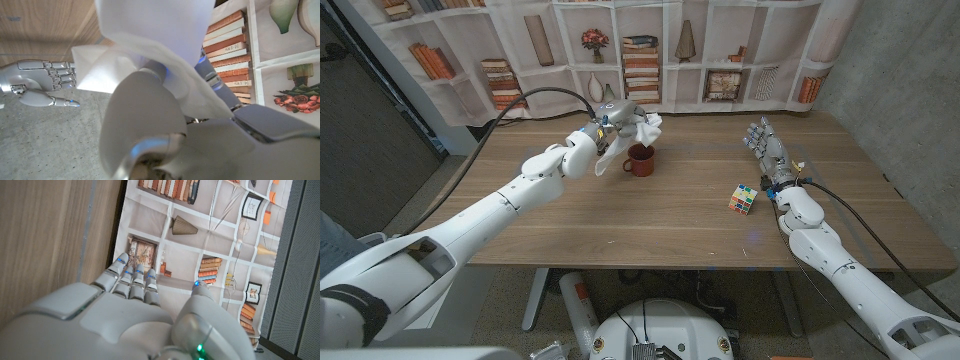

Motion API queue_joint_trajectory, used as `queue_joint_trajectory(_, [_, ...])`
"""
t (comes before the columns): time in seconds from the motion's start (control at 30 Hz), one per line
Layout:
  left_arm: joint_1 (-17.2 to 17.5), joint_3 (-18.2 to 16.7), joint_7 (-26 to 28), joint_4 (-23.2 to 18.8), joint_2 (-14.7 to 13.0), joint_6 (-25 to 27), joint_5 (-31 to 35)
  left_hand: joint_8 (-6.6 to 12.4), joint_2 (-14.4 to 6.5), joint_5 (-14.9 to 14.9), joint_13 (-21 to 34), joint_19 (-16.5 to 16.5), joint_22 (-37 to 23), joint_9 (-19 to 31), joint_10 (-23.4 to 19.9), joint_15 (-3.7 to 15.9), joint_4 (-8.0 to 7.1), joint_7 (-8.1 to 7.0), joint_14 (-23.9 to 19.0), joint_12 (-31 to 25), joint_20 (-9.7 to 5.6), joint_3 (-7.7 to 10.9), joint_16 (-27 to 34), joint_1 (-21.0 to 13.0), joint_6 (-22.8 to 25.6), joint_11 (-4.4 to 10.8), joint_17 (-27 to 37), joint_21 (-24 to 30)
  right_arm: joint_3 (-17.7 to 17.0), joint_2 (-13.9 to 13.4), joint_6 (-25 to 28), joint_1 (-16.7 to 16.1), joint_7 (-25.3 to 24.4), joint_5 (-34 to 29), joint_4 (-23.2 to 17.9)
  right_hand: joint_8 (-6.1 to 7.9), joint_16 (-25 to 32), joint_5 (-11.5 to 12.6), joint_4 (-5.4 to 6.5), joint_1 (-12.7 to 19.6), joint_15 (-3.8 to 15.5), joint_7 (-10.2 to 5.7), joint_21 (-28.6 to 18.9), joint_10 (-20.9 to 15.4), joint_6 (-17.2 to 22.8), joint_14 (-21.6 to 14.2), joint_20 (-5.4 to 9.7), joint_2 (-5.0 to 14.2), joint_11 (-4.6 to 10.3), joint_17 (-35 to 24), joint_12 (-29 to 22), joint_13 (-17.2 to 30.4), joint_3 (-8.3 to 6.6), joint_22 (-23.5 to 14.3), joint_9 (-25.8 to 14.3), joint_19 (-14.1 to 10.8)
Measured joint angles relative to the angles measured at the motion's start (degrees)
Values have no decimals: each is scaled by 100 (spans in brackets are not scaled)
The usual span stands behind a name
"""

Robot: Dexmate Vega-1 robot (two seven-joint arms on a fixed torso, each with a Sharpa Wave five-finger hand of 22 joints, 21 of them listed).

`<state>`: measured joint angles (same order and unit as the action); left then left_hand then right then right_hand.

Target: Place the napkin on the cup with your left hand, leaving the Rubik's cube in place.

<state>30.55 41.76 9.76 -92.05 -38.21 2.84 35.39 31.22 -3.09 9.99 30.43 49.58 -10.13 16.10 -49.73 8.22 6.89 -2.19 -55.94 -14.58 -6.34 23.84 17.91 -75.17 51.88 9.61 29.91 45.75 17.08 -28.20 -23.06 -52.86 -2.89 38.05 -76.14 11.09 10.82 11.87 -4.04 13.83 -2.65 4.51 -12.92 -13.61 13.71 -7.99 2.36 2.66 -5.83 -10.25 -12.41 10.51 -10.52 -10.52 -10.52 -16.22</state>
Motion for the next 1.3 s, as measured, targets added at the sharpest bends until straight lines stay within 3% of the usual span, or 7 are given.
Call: queue_joint_trajectory(1.3, [-165,346,-135,372,185,168,170,-22,-9,-1,5,-101,-1,-46,-36,4,0,-52,-4,128,21,0,-66,39,9,26,54,28,-28,-1,-5,-31,56,62,75,0,0,0,-18,38,0,0,42,0,0,0,0,38,0,0,0,0,-19,1,0,0])
